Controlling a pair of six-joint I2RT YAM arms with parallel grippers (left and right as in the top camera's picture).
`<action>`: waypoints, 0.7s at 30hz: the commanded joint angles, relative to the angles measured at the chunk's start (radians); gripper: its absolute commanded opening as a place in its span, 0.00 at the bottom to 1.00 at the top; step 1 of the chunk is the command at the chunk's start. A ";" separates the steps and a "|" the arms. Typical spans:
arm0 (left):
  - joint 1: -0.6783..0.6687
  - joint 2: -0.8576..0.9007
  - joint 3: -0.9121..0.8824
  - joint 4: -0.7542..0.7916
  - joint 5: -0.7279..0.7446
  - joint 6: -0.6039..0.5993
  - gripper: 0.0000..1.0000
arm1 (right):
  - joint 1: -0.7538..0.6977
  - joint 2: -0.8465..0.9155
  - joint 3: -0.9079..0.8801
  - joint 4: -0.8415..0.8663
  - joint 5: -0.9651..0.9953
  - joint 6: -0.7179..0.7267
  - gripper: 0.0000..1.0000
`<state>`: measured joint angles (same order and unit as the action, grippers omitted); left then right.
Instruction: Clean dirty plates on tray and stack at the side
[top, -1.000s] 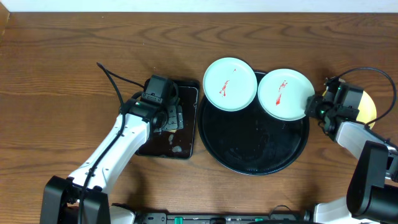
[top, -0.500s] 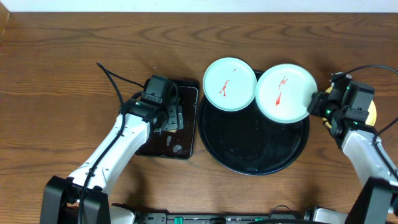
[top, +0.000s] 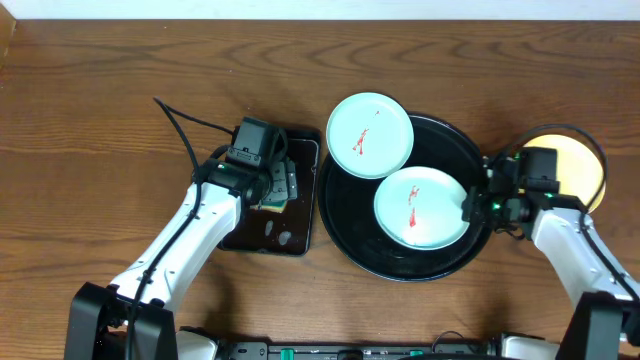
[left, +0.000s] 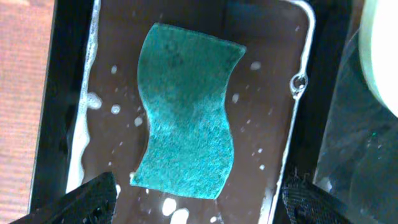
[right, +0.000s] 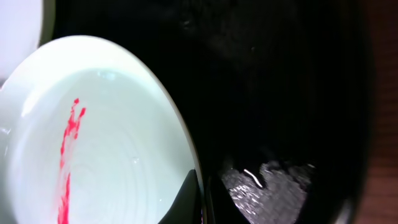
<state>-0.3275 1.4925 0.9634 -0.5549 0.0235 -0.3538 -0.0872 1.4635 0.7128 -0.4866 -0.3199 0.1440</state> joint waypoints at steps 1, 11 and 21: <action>0.002 0.006 0.000 0.026 -0.009 0.013 0.86 | 0.032 0.021 0.004 0.014 0.016 -0.010 0.01; 0.002 0.137 0.000 0.109 -0.056 0.012 0.86 | 0.057 0.029 0.004 0.049 0.017 0.012 0.01; 0.002 0.280 0.000 0.176 -0.073 0.013 0.62 | 0.057 0.029 0.004 0.048 0.017 0.013 0.01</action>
<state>-0.3271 1.7515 0.9634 -0.3851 -0.0315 -0.3515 -0.0380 1.4845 0.7124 -0.4419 -0.2985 0.1478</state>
